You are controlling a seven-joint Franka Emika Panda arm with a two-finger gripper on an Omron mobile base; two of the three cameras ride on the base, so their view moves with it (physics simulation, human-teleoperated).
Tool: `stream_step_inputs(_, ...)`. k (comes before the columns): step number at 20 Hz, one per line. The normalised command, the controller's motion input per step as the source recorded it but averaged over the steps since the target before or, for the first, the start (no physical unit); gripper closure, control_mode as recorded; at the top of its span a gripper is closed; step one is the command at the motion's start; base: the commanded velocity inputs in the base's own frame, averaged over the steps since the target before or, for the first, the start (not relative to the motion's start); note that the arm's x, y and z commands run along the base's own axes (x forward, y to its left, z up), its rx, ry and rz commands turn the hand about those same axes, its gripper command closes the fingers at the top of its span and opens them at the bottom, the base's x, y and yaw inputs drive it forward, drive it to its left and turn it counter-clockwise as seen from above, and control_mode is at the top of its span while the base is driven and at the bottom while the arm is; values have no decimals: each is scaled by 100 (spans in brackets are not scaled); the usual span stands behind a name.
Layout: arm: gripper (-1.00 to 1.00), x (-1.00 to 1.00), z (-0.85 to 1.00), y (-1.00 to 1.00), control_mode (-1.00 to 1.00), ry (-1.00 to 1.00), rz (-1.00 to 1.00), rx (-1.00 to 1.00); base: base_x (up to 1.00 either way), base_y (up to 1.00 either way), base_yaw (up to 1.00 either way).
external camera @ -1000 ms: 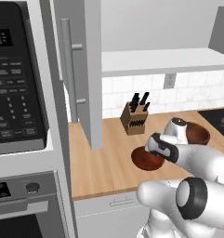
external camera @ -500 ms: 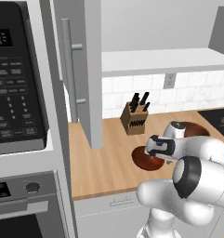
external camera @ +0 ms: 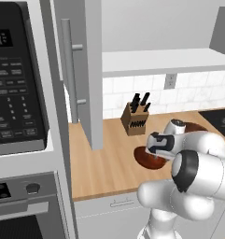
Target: Pick up the bowls on the counter and stack them on top of one another in the open cabinet. Place the smaller bowl on top of the larger bowl.
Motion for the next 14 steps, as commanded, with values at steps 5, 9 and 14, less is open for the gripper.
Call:
stream_step_inputs(5, 100, 0, 45, -1, -100, -1, -5, 0, 0, 0, 0)
stream_step_inputs(9, 100, -8, 100, -38, -100, -4, -25, 6, 0, 0, 0)
stream_step_inputs(14, 100, -15, 100, -89, -100, -13, -31, 17, 0, 0, 0)
